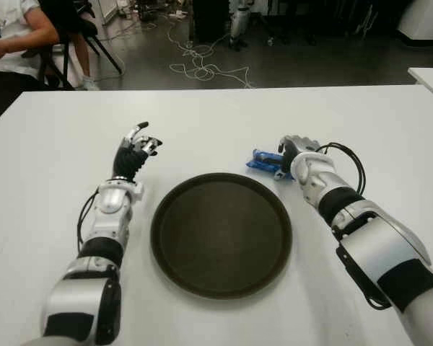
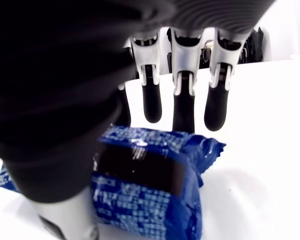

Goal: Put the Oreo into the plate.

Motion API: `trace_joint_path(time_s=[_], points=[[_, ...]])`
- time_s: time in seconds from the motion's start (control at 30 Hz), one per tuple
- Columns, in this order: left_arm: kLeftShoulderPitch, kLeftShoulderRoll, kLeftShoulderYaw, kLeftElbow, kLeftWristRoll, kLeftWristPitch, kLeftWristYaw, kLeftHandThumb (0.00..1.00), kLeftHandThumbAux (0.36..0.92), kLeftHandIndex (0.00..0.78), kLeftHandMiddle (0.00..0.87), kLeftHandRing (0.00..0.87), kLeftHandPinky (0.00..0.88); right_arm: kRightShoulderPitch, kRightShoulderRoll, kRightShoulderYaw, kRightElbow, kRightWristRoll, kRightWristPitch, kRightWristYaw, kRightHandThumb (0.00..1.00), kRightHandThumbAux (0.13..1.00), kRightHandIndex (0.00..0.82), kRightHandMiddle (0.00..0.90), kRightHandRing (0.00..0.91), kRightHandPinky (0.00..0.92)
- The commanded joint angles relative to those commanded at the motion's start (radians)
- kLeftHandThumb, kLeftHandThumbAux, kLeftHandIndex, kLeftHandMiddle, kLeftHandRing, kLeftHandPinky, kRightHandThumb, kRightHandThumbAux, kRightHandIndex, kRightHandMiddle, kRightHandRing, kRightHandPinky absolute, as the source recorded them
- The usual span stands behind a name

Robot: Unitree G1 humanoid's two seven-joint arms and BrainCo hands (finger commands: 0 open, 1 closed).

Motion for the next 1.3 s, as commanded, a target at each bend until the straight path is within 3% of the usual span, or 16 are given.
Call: trace_joint_path(time_s=[0.1,0.43,0.77,1.3], points=[[0.001,0.0,0.0,-0.002,-0.001,0.003,0.0,0.936,0.629,0.163,0.463,0.297,0.333,0.002,-0.004,-0.007,0.0,0.007,-0.014,0.013,0.0,0.811,0.214,0.239,0.244,0.219],[0.003,-0.001,-0.003,-0.007,0.004,0.006,0.007,0.938,0.629,0.164,0.463,0.299,0.336,0.016,-0.013,-0.031,0.001,0.027,-0.072,0.026,0.0,0.798,0.198,0.226,0.217,0.191],[0.005,-0.002,-0.003,-0.013,0.001,0.013,0.0,0.939,0.628,0.166,0.463,0.297,0.33,0.021,-0.022,-0.018,0.005,0.025,-0.109,0.066,0.0,0.774,0.114,0.152,0.152,0.121],[0.012,-0.006,-0.003,-0.031,-0.001,0.022,0.005,0.937,0.63,0.165,0.463,0.286,0.33,0.024,-0.034,0.01,0.006,0.004,-0.142,0.08,0.0,0.75,0.091,0.113,0.102,0.083]])
